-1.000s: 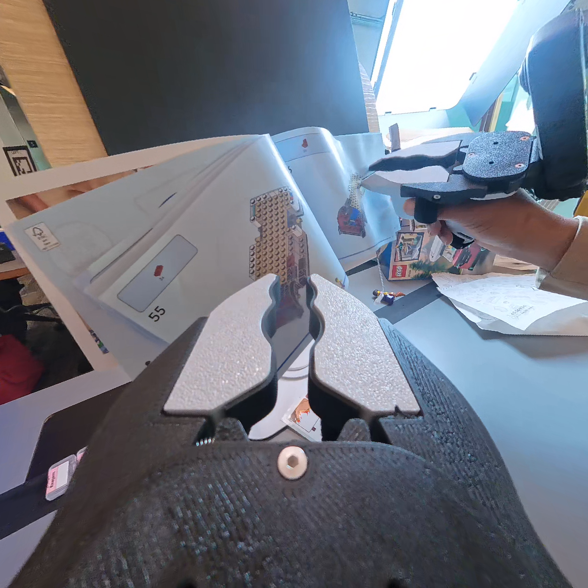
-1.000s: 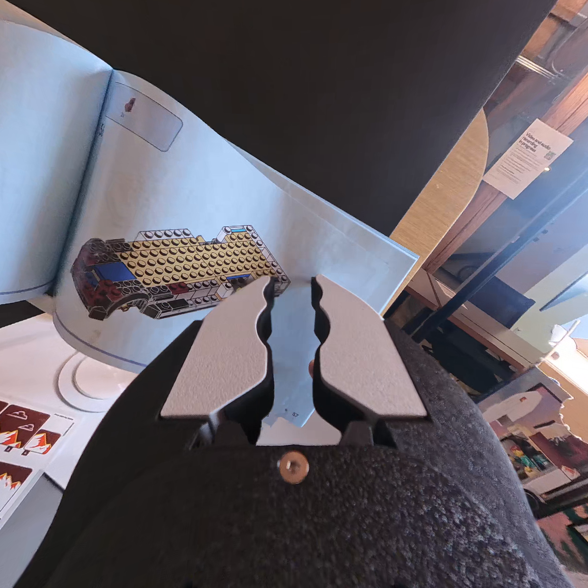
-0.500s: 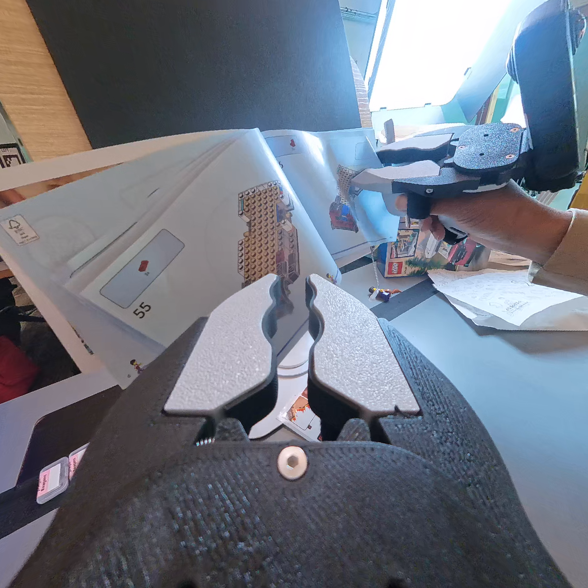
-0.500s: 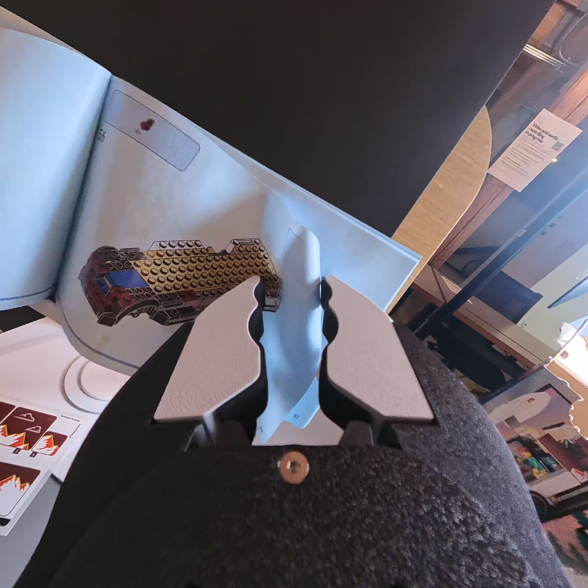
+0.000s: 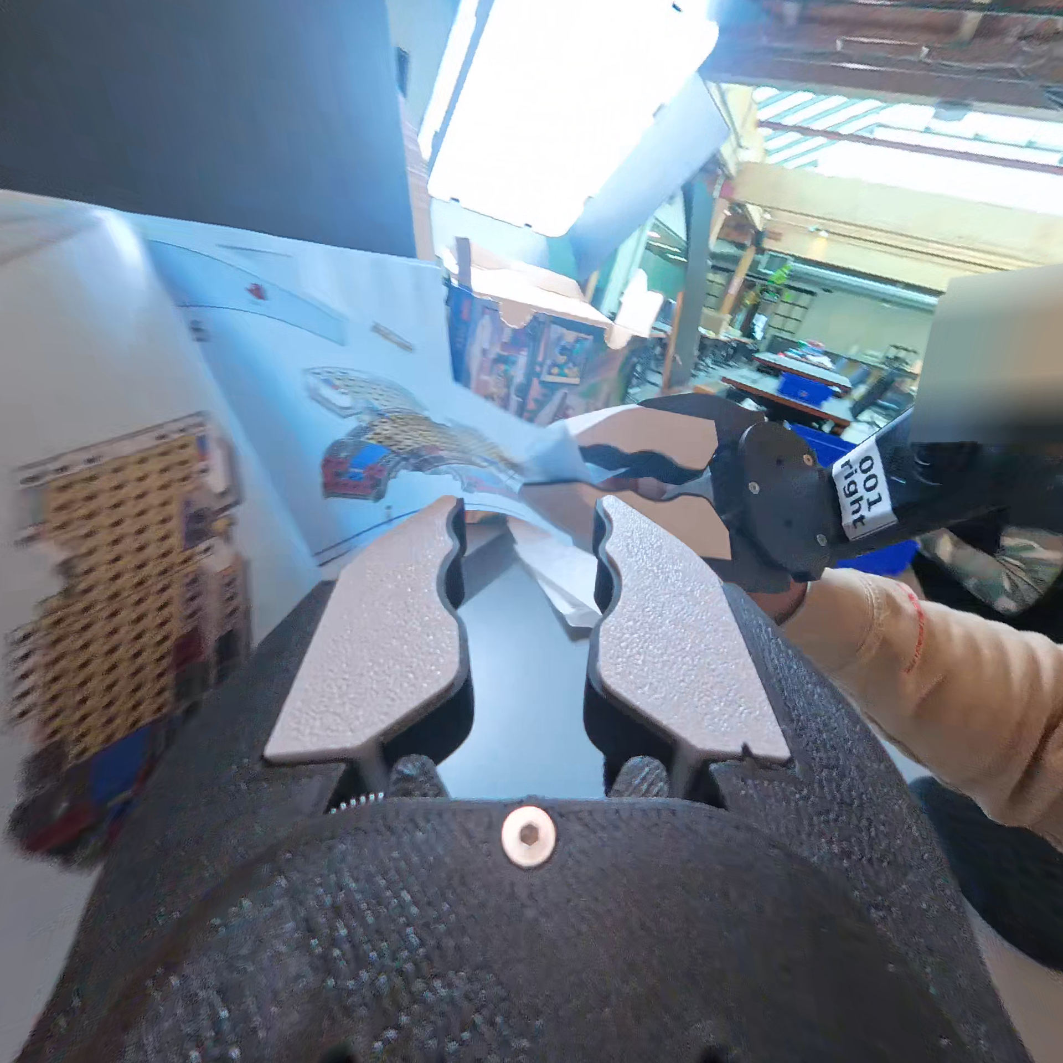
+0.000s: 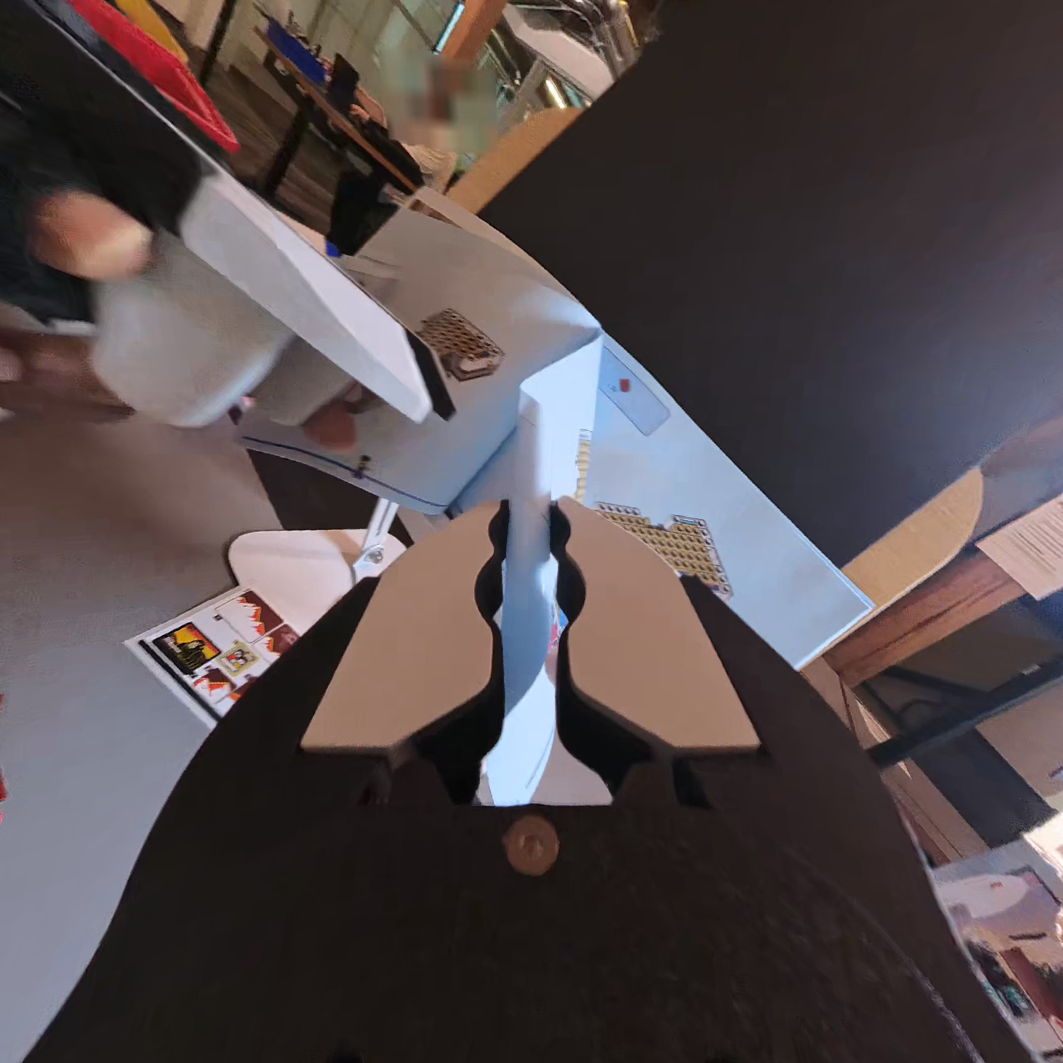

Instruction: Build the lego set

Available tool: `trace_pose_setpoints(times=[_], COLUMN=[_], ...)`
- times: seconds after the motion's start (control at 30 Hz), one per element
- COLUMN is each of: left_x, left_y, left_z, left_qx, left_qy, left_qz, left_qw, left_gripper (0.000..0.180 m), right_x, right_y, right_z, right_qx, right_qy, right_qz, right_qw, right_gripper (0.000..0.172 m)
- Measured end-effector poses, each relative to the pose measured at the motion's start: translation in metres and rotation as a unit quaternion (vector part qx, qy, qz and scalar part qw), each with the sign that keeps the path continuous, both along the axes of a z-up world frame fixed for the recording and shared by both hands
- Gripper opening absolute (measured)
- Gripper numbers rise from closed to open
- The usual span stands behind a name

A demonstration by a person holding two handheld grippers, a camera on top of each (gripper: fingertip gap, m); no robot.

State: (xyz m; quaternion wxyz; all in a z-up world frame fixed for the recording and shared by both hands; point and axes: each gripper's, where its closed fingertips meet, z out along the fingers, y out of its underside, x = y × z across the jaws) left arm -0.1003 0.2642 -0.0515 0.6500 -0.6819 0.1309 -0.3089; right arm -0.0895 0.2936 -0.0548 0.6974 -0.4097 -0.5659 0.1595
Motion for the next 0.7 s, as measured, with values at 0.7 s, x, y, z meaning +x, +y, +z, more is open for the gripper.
trace_pose_setpoints(times=[0.7], left_x=[0.038], left_y=[0.005], left_z=[0.032], left_qx=[0.070], left_qy=[0.055], left_qz=[-0.020], left_qw=[0.996], left_gripper=[0.029], right_x=[0.020], right_y=[-0.011], right_z=[-0.022], right_qx=[0.082], right_qy=[0.034], right_qz=[-0.150], right_qw=[0.985], right_gripper=[0.026])
